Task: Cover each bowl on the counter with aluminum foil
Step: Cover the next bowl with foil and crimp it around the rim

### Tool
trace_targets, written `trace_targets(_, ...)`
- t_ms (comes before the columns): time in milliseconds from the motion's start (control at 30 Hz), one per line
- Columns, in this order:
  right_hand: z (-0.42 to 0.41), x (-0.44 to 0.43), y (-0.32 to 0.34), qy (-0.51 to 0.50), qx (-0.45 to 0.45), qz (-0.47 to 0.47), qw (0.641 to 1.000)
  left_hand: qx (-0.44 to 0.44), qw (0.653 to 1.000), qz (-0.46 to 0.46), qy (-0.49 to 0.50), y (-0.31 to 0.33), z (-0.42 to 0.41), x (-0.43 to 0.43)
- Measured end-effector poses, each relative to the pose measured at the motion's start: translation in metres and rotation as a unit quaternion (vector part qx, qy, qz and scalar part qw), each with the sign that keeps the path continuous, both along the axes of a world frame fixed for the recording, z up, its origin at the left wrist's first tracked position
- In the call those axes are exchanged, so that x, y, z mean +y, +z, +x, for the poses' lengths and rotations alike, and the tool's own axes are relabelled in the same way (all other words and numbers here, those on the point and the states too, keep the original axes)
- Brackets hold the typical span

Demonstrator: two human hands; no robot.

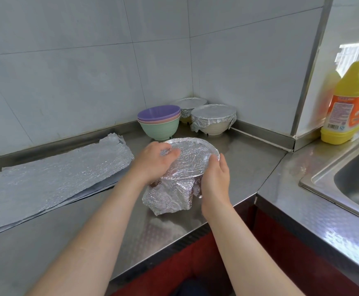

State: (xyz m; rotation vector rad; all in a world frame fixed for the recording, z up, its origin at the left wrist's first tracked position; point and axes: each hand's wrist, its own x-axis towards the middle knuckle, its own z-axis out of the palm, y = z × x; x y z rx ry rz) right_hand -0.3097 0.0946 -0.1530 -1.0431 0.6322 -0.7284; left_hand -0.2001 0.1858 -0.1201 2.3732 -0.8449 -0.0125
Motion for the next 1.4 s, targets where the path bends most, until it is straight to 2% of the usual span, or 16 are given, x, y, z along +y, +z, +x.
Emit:
trace_targets(200, 0.011, 0.002, 0.000, -0.040, 0.008, -0.006, 0.999, -0.016, 0.998, 0.056, 0.003, -0.002, 0.002, -0.003)
trace_targets(367, 0.001, -0.006, 0.002, 0.023, 0.034, -0.002, 0.999, -0.018, 0.996, 0.082, 0.016, -0.004, 0.004, -0.003)
trace_targets(500, 0.001, -0.016, 0.007, 0.010, 0.052, -0.045, 0.998, -0.019, 0.994, 0.103, 0.029, -0.004, 0.001, -0.007)
trace_targets(700, 0.008, -0.017, 0.004, 0.012, 0.055, -0.029, 0.998, -0.030, 0.989, 0.139, 0.041, 0.001, -0.009, -0.011)
trace_targets(1000, 0.015, -0.028, -0.005, 0.064, 0.064, 0.002, 0.996, 0.007, 0.986, 0.159, 0.052, 0.006, -0.013, -0.010)
trace_targets(1067, 0.006, -0.022, 0.008, 0.065, 0.071, 0.000, 0.995, -0.003, 0.989, 0.139, 0.055, 0.005, -0.014, -0.009)
trace_targets(1100, 0.002, -0.021, 0.013, 0.064, 0.069, -0.003, 0.996, -0.035, 0.992, 0.109, 0.051, 0.005, -0.017, -0.008)
trace_targets(1167, -0.003, -0.023, 0.019, 0.060, 0.058, -0.012, 0.996, -0.120, 0.993, 0.002, 0.003, 0.004, -0.030, -0.004)
trace_targets(1233, -0.006, -0.028, 0.022, 0.063, 0.046, -0.033, 0.996, -0.176, 0.977, -0.079, -0.090, 0.002, -0.050, -0.001)
trace_targets(1300, -0.004, -0.031, 0.019, 0.069, 0.043, -0.046, 0.996, -0.250, 0.950, -0.104, -0.153, -0.007, -0.064, -0.002)
trace_targets(1400, -0.001, -0.031, 0.015, 0.086, 0.056, -0.069, 0.992, -0.301, 0.933, -0.125, -0.153, -0.021, -0.062, -0.005)
